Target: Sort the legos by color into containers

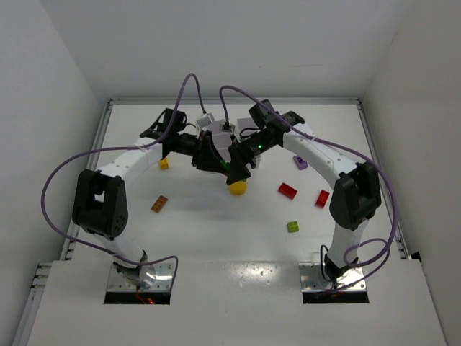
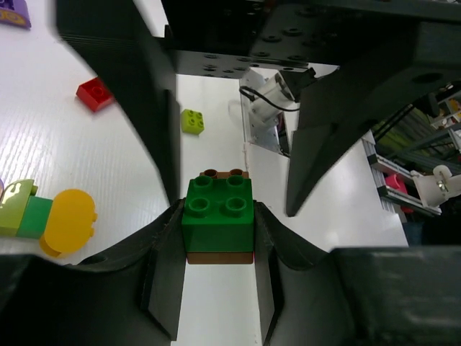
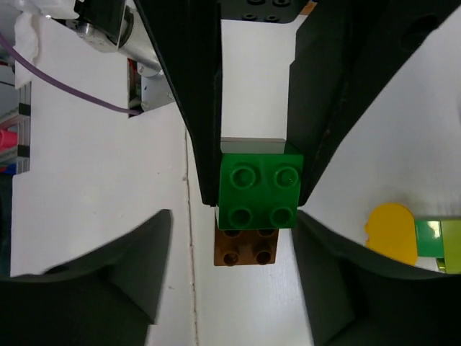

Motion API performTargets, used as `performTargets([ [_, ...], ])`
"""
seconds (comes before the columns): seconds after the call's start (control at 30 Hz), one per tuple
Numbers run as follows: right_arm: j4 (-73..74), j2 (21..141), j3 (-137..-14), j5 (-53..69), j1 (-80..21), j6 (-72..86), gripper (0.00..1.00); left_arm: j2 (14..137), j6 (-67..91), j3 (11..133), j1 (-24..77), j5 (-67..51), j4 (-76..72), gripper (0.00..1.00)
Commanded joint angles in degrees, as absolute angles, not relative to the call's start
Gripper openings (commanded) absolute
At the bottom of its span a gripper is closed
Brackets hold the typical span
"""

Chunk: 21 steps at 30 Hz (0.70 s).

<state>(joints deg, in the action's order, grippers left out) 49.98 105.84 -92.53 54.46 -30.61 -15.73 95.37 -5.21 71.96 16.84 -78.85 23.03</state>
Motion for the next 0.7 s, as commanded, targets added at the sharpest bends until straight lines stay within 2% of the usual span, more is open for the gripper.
performTargets([
  [0.0, 50.19, 105.03, -93.43, 55.99, -31.46, -18.98, 0.63, 95.89, -6.15, 74.00, 17.31, -82.27, 21.36, 0.00],
  [0.1, 50.19, 105.03, -92.90, 55.99, -31.46, -18.98, 0.46, 95.89, -6.15, 74.00, 17.31, -82.79, 21.36, 0.00],
  [0.13, 50.19, 105.03, -92.90, 55.99, -31.46, -18.98, 0.34, 95.89, -6.15, 74.00, 17.31, -82.79, 21.36, 0.00],
  [0.2, 49.66, 105.03, -92.90, 56.51, -31.46, -18.98, 0.23, 95.89, -6.15, 74.00, 17.31, -83.32, 21.36, 0.00],
  [0.23, 49.66, 105.03, -92.90, 56.51, -31.46, -18.98, 0.12, 95.89, -6.15, 74.00, 17.31, -83.32, 21.36, 0.00],
  [0.3, 49.13, 105.03, -92.37, 56.51, -31.46, -18.98, 0.04, 95.89, -6.15, 73.48, 17.31, -83.32, 21.36, 0.01],
  [0.33, 49.13, 104.51, -92.37, 56.51, -31.46, -18.98, 0.01, 95.89, -6.15, 73.48, 17.31, -83.32, 21.36, 0.05],
  [0.37, 48.61, 104.50, -91.85, 55.90, -31.46, -19.59, 0.00, 95.37, -6.15, 73.48, 17.31, -83.32, 21.36, 0.15],
  [0.4, 48.60, 103.89, -91.85, 55.29, -31.46, -19.60, 0.00, 95.36, -6.15, 73.48, 17.31, -83.32, 21.36, 0.21],
  [0.5, 48.60, 103.89, -91.32, 55.28, -31.46, -20.30, 0.00, 95.36, -6.15, 73.48, 17.31, -83.84, 21.36, 0.33],
  [0.67, 49.13, 103.36, -91.32, 54.23, -31.46, -20.92, 0.00, 95.89, -5.63, 74.09, 17.31, -84.38, 21.36, 0.37],
])
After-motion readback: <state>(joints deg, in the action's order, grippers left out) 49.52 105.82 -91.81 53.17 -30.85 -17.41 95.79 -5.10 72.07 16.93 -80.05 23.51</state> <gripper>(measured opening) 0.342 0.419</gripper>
